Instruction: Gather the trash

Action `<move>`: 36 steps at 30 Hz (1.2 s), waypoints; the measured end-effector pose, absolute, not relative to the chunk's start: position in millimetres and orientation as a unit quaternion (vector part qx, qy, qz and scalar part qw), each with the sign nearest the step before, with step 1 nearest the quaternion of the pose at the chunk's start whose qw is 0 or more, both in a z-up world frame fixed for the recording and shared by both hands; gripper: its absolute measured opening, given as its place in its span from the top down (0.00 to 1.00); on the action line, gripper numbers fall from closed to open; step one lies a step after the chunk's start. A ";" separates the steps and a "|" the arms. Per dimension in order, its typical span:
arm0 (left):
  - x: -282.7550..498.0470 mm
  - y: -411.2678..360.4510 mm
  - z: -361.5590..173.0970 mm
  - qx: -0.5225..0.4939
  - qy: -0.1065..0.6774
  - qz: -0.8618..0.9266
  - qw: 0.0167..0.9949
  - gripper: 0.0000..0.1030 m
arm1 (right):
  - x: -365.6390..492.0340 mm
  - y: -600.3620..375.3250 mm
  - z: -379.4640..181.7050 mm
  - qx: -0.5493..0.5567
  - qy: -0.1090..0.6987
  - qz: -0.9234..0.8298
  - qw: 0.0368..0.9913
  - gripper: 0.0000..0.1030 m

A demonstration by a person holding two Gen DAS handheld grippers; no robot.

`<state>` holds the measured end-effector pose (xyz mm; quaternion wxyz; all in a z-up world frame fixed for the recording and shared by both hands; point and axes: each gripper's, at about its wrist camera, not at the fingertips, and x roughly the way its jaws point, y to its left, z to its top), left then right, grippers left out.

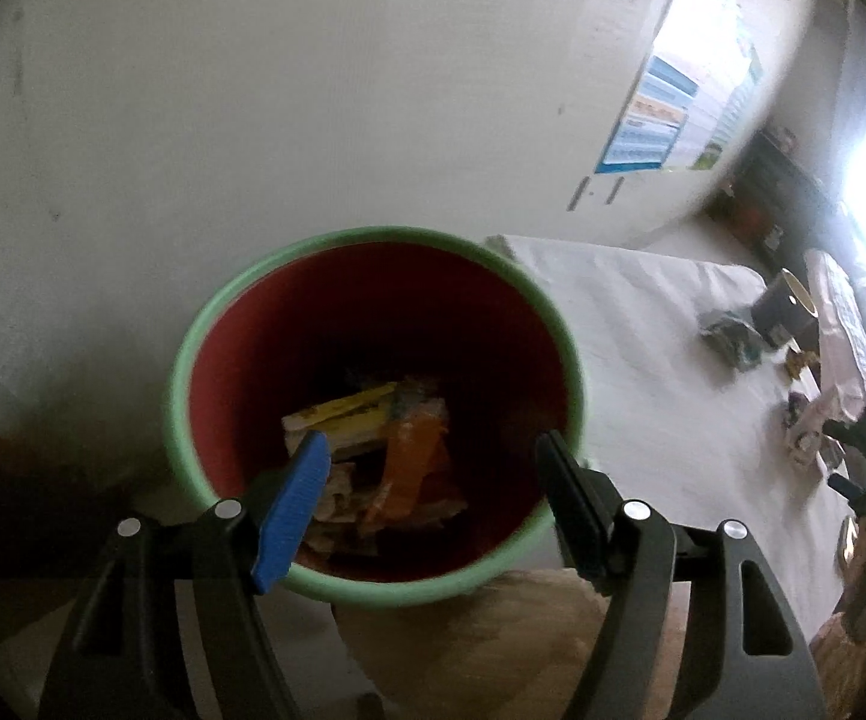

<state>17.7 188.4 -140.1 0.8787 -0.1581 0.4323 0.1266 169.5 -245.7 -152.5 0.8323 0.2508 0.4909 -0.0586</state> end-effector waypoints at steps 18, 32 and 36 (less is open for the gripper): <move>60.7 86.8 -116.0 -0.110 0.447 0.031 0.887 0.33 | 157.0 -258.2 -145.6 0.223 0.498 0.071 0.835 0.61; 204.4 -41.2 -141.7 -0.081 0.469 -0.019 0.879 0.29 | 71.8 -236.0 -170.3 0.147 0.534 0.118 0.824 0.41; 239.0 -58.6 -154.6 -0.084 0.479 -0.007 0.874 0.28 | 75.9 -256.7 -169.3 0.186 0.510 0.114 0.832 0.29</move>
